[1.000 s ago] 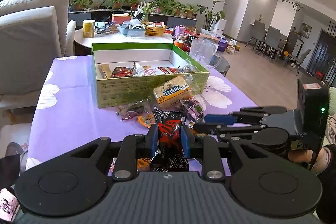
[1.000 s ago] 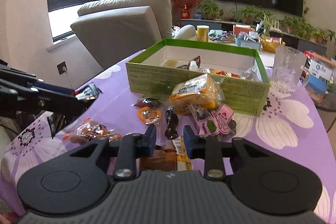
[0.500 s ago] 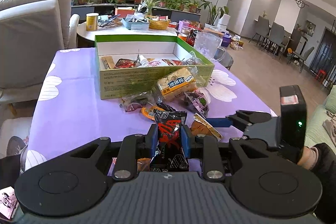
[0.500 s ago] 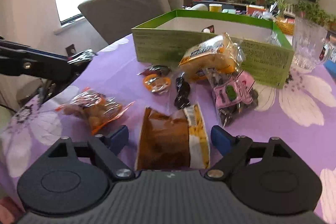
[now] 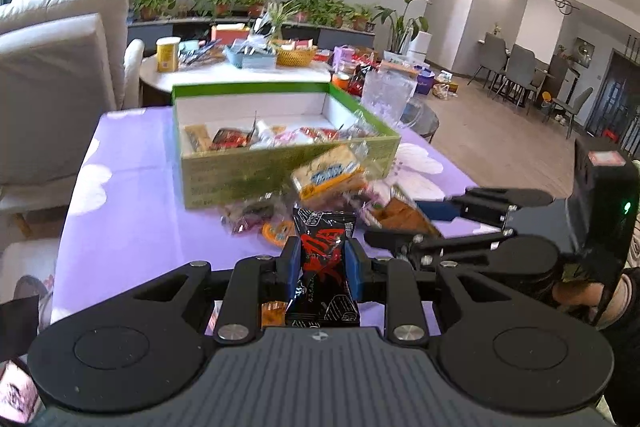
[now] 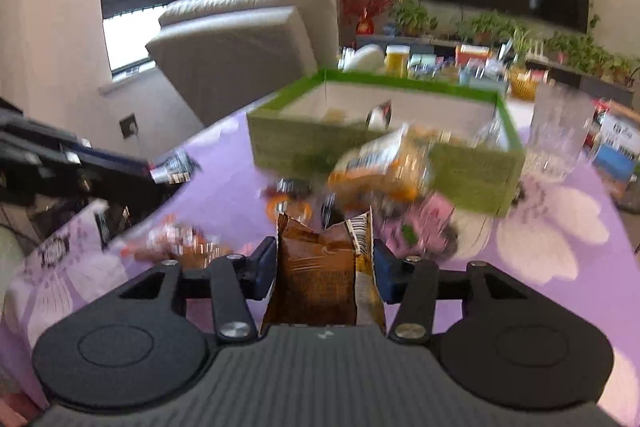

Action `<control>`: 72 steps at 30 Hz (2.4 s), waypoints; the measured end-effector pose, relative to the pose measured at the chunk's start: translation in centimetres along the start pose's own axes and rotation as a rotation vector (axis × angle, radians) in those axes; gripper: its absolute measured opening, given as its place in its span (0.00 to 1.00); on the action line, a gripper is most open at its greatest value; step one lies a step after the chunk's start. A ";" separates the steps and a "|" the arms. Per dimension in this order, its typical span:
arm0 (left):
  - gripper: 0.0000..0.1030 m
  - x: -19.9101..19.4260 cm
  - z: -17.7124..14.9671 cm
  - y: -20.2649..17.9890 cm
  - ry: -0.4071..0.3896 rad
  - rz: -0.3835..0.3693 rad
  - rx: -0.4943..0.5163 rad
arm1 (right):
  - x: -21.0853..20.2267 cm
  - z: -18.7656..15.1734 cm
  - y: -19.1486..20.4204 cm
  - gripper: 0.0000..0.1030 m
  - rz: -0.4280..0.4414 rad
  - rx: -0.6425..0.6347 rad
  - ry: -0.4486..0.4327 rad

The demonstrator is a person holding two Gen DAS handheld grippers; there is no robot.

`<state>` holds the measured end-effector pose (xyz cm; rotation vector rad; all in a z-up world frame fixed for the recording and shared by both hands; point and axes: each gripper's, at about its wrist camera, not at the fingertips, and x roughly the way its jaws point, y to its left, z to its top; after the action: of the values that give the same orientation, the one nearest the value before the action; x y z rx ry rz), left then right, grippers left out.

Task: Organize snacks
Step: 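Carry both snacks over the box and open the right tool to drop the brown bag, then open the left tool to drop the black-and-red packet into the box, then grasp the small orange-wrapped snack with the left tool while the right tool reaches toward the orange-striped bag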

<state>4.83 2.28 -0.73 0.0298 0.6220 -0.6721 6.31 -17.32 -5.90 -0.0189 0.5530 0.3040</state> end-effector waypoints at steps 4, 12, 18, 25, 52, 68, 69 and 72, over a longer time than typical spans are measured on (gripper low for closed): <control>0.22 0.7 1.9 -0.3 -0.043 0.004 0.027 | -0.5 2.1 -0.7 0.45 -0.029 0.008 -0.070; 0.22 3.7 6.0 1.5 -0.087 0.012 -0.009 | 0.6 6.1 -3.2 0.45 -0.107 0.054 -0.145; 0.22 7.0 8.5 3.9 -0.086 0.056 -0.038 | 3.1 8.1 -5.3 0.46 -0.150 0.099 -0.147; 0.22 12.2 10.2 6.3 -0.049 0.079 -0.062 | 7.1 9.5 -7.7 0.46 -0.158 0.147 -0.124; 0.37 10.1 6.1 4.9 0.045 0.047 0.007 | 4.8 7.8 -8.0 0.46 -0.198 0.206 -0.094; 0.45 13.1 1.0 1.7 0.206 0.049 0.134 | -0.5 4.0 -5.3 0.46 -0.212 0.125 -0.065; 0.46 13.1 0.9 1.6 0.208 0.051 0.136 | -0.5 3.9 -5.3 0.46 -0.211 0.124 -0.063; 0.45 13.9 0.7 1.7 0.238 0.053 0.134 | -0.1 3.5 -5.6 0.46 -0.205 0.137 -0.054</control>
<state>14.69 -4.50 -8.11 0.2535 0.8010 -0.6627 9.58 -22.35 -3.22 0.0642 0.5131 0.0666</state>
